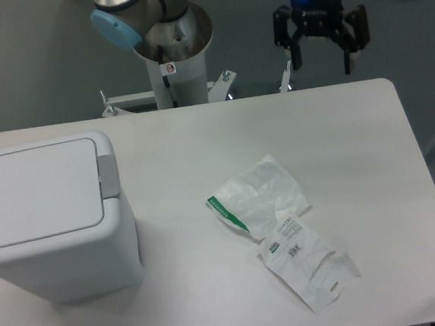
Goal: Open the trash can
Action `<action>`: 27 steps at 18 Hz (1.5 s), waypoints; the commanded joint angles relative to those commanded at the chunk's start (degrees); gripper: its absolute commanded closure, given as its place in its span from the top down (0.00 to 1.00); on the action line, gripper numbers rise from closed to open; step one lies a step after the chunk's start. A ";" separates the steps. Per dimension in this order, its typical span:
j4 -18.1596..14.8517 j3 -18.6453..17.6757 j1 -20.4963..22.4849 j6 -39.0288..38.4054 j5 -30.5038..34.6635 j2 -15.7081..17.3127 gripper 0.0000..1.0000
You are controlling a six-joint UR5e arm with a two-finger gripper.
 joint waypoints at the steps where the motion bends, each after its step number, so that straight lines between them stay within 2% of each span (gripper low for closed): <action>1: 0.00 0.00 0.00 0.00 0.00 0.00 1.00; 9: 0.09 -0.61 -0.35 -1.39 -0.53 0.09 1.00; 18: 0.26 0.09 -4.30 -23.26 -4.66 -0.44 1.00; 21: 2.89 0.09 -7.37 -31.70 -6.06 -0.26 1.00; 25: 8.34 0.53 -12.20 -45.23 -6.33 -0.35 1.00; 27: 9.40 0.53 -14.49 -49.99 -6.94 -0.35 1.00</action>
